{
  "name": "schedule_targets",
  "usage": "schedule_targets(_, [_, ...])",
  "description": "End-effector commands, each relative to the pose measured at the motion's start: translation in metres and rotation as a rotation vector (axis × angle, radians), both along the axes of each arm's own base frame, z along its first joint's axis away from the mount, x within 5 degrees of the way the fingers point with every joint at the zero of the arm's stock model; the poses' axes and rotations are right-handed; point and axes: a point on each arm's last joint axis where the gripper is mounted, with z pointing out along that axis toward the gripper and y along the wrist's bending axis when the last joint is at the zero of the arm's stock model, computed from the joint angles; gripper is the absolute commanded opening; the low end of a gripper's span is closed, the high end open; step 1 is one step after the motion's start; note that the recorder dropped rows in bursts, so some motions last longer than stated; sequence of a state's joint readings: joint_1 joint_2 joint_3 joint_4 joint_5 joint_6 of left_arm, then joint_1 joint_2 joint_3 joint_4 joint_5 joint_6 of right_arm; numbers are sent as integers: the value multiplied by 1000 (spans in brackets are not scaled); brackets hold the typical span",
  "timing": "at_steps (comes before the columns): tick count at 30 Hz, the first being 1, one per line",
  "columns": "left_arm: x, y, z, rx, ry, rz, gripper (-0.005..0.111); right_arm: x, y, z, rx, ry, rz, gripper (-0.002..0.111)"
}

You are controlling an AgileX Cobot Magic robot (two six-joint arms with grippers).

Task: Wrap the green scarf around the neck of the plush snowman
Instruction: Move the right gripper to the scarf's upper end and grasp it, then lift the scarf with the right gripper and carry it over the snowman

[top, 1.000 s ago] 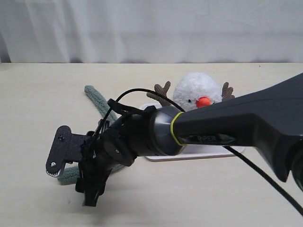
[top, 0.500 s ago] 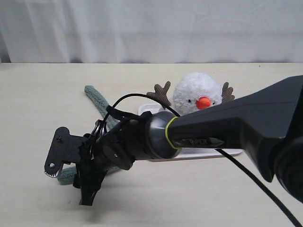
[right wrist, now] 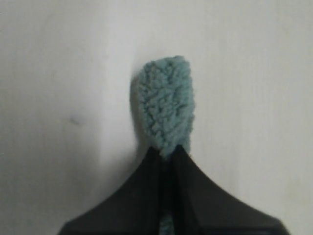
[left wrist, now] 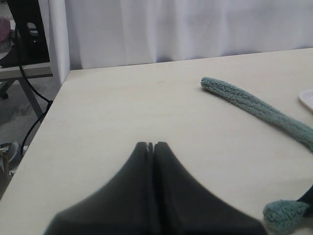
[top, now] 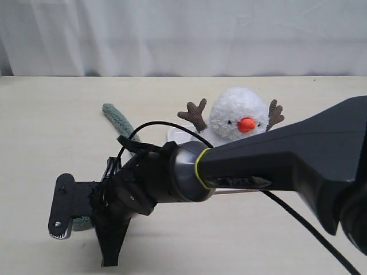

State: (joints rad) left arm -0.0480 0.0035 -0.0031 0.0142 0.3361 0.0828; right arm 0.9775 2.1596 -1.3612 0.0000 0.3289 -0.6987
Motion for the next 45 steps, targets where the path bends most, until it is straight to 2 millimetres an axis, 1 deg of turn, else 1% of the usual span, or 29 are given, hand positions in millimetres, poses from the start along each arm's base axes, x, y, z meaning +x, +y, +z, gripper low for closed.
schedule_targets(1, [0, 0, 0, -7, -13, 4, 0, -8, 2, 49, 67, -78, 51, 4])
schedule_targets(6, [0, 0, 0, -7, -13, 4, 0, -14, -3, 104, 180, -142, 42, 4])
schedule_targets(10, [0, 0, 0, -7, -13, 4, 0, -21, -14, 151, 280, -195, 27, 4])
schedule_targets(11, [0, 0, 0, -7, -13, 4, 0, -26, -21, 175, 334, -219, 16, 4])
schedule_targets(12, [0, 0, 0, -7, -13, 4, 0, -28, -25, 185, 359, -225, 7, 4])
schedule_targets(13, [0, 0, 0, -7, -13, 4, 0, -34, -34, 208, 411, -252, 1, 4])
schedule_targets(14, [0, 0, 0, -7, -13, 4, 0, -36, -38, 217, 431, -265, 1, 4])
schedule_targets(15, [0, 0, 0, -7, -13, 4, 0, -43, -48, 239, 478, -295, 1, 4])
schedule_targets(16, [0, 0, 0, -7, -13, 4, 0, -46, -52, 247, 497, -307, 1, 4])
schedule_targets(17, [0, 0, 0, -7, -13, 4, 0, -53, -64, 268, 555, -324, -13, 4])
schedule_targets(18, [0, 0, 0, -7, -13, 4, 0, -56, -69, 275, 577, -328, -20, 4])
schedule_targets(19, [0, 0, 0, -7, -13, 4, 0, -63, -79, 291, 627, -336, -36, 4])
schedule_targets(20, [0, 0, 0, -7, -13, 4, 0, -68, -88, 302, 655, -348, -38, 4])
schedule_targets(22, [0, 0, 0, -7, -13, 4, 0, -75, -102, 318, 665, -411, -24, 4])
schedule_targets(24, [0, 0, 0, -7, -13, 4, 0, -81, -119, 330, 631, -481, -28, 4])
schedule_targets(27, [0, 0, 0, -7, -13, 4, 0, -80, -143, 340, 563, -552, -151, 4])
schedule_targets(31, [0, 0, 0, -7, -13, 4, 0, -71, -161, 339, 493, -589, -358, 4])
schedule_targets(35, [0, 0, 0, -7, -13, 4, 0, -63, -171, 327, 332, -674, -401, 4])
schedule_targets(38, [0, 0, 0, -7, -13, 4, 0, -53, -177, 314, 262, -712, -413, 4])
schedule_targets(40, [0, 0, 0, -7, -13, 4, 0, -44, -183, 305, 263, -709, -429, 4])
schedule_targets(42, [0, 0, 0, -7, -13, 4, 0, -35, -189, 300, 303, -701, -457, 4])
schedule_targets(45, [0, 0, 0, -7, -13, 4, 0, -25, -194, 301, 404, -687, -489, 4])
